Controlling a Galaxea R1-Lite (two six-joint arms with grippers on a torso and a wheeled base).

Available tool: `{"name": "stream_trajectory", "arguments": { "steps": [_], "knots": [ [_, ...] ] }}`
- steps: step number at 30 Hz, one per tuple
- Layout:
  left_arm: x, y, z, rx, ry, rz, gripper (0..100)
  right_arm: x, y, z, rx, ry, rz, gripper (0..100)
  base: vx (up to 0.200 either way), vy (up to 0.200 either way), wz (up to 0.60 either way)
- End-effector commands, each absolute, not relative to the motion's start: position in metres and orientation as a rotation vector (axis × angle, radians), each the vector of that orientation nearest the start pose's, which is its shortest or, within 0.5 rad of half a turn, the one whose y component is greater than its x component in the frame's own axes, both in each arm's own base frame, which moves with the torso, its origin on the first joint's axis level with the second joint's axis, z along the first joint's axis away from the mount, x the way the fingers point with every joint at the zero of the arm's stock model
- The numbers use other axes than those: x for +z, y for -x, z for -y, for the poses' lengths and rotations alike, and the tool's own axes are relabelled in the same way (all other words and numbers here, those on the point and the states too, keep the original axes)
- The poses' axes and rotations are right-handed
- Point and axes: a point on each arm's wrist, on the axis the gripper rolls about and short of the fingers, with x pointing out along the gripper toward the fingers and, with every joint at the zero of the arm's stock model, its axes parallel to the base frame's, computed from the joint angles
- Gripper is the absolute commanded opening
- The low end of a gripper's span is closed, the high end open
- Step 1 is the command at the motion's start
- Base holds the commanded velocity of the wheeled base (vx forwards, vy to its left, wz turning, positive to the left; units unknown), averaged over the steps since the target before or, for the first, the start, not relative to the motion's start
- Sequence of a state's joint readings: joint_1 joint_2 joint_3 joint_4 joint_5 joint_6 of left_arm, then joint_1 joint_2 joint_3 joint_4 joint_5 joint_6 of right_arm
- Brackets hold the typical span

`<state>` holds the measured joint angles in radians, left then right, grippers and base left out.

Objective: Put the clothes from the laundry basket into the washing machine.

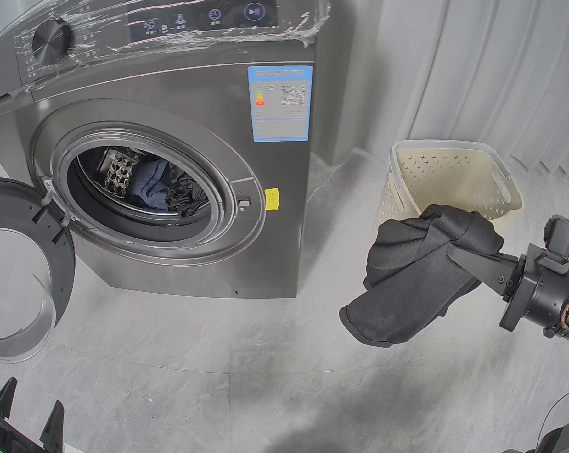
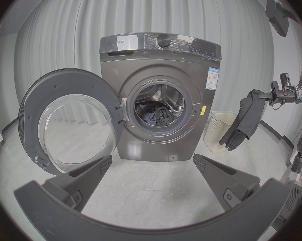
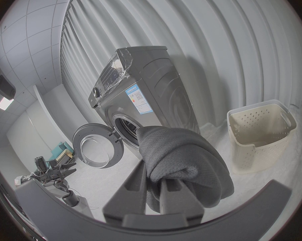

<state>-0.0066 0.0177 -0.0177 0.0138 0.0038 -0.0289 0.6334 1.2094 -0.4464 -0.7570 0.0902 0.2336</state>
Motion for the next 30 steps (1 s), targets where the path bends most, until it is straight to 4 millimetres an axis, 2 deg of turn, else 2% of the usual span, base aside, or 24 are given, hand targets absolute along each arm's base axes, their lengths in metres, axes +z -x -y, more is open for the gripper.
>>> {"name": "stream_trajectory", "arguments": {
  "steps": [1, 8, 11, 23, 30],
  "knots": [
    [0.0765, 0.0222, -0.0002, -0.001, 0.029, -0.021, 100, 0.2147, -0.1394, -0.1049, 0.721, -0.222, -0.086, 0, 0.0, 0.0, 0.0],
    [0.0764, 0.0222, -0.0002, -0.001, 0.029, -0.023, 100, 0.219, -0.1395, -0.105, 0.722, -0.227, -0.071, 0, 0.0, 0.0, 0.0],
    [0.0765, 0.0222, -0.0002, -0.001, 0.027, -0.021, 100, 0.2185, -0.1394, -0.105, 0.722, -0.226, -0.072, 0, -0.2, 0.0, 0.0],
    [0.0765, 0.0222, -0.0002, -0.001, 0.029, -0.021, 100, 0.219, -0.1397, -0.1048, 0.719, -0.227, -0.071, 0, 0.0, 0.0, 0.0],
    [0.0764, 0.0222, -0.0002, -0.001, 0.029, -0.023, 100, 0.2178, -0.1413, -0.1029, 0.705, -0.226, -0.073, 0, 0.0, 0.2, 0.0]
  ]
}}
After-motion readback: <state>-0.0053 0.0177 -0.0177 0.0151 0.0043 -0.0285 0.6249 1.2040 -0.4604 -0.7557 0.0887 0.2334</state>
